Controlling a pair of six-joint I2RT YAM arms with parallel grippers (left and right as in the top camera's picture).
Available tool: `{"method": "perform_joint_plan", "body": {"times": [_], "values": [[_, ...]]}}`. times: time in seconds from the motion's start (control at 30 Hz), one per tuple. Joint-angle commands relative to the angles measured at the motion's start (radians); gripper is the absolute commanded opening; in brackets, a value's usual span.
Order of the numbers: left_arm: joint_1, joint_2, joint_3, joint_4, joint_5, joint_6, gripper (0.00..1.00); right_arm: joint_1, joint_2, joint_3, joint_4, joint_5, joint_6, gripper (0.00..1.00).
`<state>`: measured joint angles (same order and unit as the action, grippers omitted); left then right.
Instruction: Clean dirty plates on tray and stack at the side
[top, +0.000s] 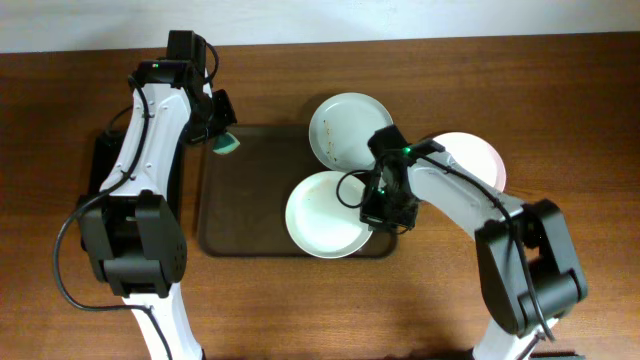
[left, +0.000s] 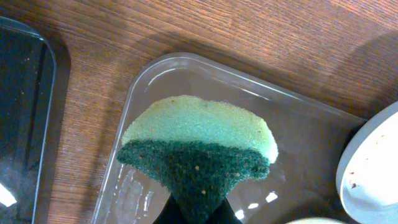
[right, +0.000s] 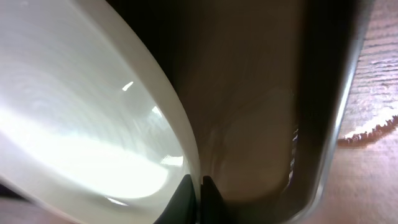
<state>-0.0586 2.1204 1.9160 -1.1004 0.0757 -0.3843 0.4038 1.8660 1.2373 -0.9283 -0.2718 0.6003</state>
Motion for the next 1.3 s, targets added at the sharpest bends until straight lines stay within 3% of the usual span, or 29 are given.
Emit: {"method": "perform_joint_plan", "body": {"times": [0.0,0.2,0.4,0.6,1.07,1.27], "values": [[0.003,-0.026,0.016,-0.001,0.006,0.02,0.0,0.093,-0.126,0.079,-0.013,0.173,-0.028,0.04],[0.003,-0.026,0.016,-0.001,0.003,0.02,0.0,0.287,-0.169,0.177,-0.052,0.607,-0.017,0.04],[0.003,-0.026,0.016,-0.001,0.003,0.02,0.01,0.501,-0.169,0.181,-0.055,1.173,0.097,0.04],[0.003,-0.026,0.016,-0.001,0.003,0.02,0.01,0.61,-0.16,0.181,-0.015,1.474,0.1,0.04],[0.003,-0.026,0.016,-0.001,-0.019,0.019,0.0,0.631,-0.16,0.181,0.005,1.512,0.089,0.04],[0.003,-0.026,0.016,-0.001,-0.019,0.019,0.0,0.627,-0.16,0.182,0.002,1.366,0.09,0.04]]}}
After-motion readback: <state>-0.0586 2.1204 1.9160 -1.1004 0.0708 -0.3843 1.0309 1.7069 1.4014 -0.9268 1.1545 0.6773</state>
